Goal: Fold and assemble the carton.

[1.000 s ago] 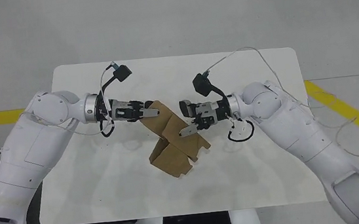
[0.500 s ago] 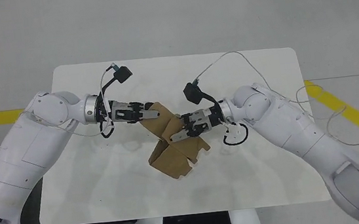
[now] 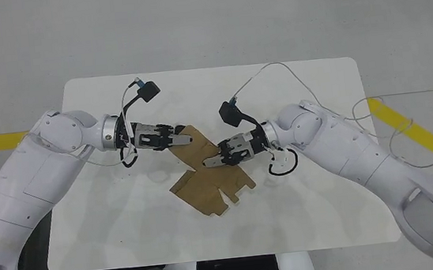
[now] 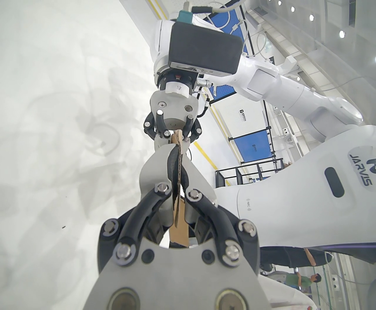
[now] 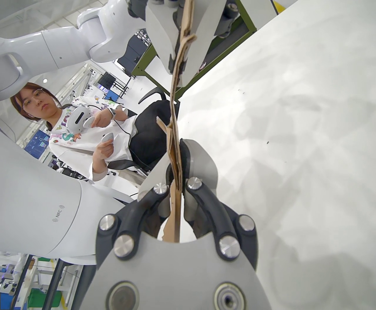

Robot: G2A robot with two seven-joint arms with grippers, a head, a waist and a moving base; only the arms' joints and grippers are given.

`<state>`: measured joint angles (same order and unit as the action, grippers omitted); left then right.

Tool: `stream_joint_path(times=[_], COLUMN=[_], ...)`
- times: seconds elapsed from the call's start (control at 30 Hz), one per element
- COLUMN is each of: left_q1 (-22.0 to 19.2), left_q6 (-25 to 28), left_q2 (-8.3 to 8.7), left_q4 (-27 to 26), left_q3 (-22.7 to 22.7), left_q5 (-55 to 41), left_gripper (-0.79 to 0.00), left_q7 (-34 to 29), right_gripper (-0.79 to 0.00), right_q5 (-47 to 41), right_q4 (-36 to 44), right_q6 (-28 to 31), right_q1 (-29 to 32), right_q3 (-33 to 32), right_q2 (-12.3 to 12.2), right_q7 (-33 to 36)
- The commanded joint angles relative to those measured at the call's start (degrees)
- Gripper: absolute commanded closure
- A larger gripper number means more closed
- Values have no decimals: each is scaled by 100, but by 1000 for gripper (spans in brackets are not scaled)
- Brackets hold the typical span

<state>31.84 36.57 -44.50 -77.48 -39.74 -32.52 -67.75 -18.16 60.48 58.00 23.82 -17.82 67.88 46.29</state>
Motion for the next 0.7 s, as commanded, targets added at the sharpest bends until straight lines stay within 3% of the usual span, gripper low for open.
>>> stream_joint_path(times=[0.0,0.37,0.67], left_q1=[-38,-174,-63], left_q6=[86,560,1088], left_q2=[22,157,170], left_q4=[11,248,784], left_q3=[38,-43,-196], left_q5=[17,-295,415], left_gripper=[-785,-785,-785], left_q7=[88,562,1135], right_gripper=[0,0,0], right_q5=[-58,-677,-296], right_q4=[-18,-247,-600], right_q6=[0,0,-134], right_q1=[-33,-13,252], right_q3=[54,-39,-593], right_q2=[8,39,98], right_q7=[-1,-43,-1171])
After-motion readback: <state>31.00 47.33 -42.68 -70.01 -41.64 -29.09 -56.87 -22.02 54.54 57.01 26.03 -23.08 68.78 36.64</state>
